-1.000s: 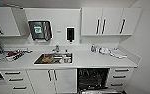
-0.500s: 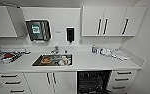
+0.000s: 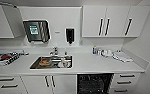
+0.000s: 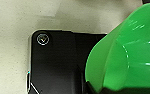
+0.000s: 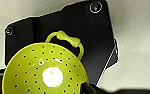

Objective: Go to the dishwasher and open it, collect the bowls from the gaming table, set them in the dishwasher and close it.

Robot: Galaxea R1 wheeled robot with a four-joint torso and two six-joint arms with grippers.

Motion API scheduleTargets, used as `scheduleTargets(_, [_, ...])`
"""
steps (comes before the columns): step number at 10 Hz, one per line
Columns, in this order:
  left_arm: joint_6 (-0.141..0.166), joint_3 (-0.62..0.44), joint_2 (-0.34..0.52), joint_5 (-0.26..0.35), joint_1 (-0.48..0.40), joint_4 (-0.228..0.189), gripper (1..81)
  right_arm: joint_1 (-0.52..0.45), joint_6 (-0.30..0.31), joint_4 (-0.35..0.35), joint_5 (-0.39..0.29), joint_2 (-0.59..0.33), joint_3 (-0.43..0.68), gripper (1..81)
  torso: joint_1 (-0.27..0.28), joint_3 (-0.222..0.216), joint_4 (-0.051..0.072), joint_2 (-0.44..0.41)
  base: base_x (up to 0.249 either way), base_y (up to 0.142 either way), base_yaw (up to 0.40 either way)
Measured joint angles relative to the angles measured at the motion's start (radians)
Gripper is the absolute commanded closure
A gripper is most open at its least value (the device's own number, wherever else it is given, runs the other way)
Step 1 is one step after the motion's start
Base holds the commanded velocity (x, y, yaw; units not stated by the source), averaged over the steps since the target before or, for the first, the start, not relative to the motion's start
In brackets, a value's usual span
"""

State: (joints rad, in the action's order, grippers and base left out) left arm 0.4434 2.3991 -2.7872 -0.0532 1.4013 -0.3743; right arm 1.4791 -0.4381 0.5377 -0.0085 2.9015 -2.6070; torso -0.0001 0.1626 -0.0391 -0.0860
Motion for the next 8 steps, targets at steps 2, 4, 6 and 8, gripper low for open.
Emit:
scheduleTargets(2, [0.0, 0.0, 0.0, 0.0, 0.0, 0.0, 81.1, 0.0, 0.0, 0.0, 0.0, 0.0, 0.0, 81.1, 0.0, 0.0, 0.0, 0.0, 0.135, 0.0, 0.0])
scheduleTargets(4, [0.0, 0.0, 0.0, 0.0, 0.0, 0.0, 81.1, 0.0, 0.0, 0.0, 0.0, 0.0, 0.0, 81.1, 0.0, 0.0, 0.0, 0.0, 0.136, 0.0, 0.0])
scheduleTargets(6, [0.0, 0.0, 0.0, 0.0, 0.0, 0.0, 81.1, 0.0, 0.0, 0.0, 0.0, 0.0, 0.0, 81.1, 0.0, 0.0, 0.0, 0.0, 0.136, 0.0, 0.0])
scheduleTargets(8, [0.0, 0.0, 0.0, 0.0, 0.0, 0.0, 81.1, 0.0, 0.0, 0.0, 0.0, 0.0, 0.0, 81.1, 0.0, 0.0, 0.0, 0.0, 0.115, 0.0, 0.0])
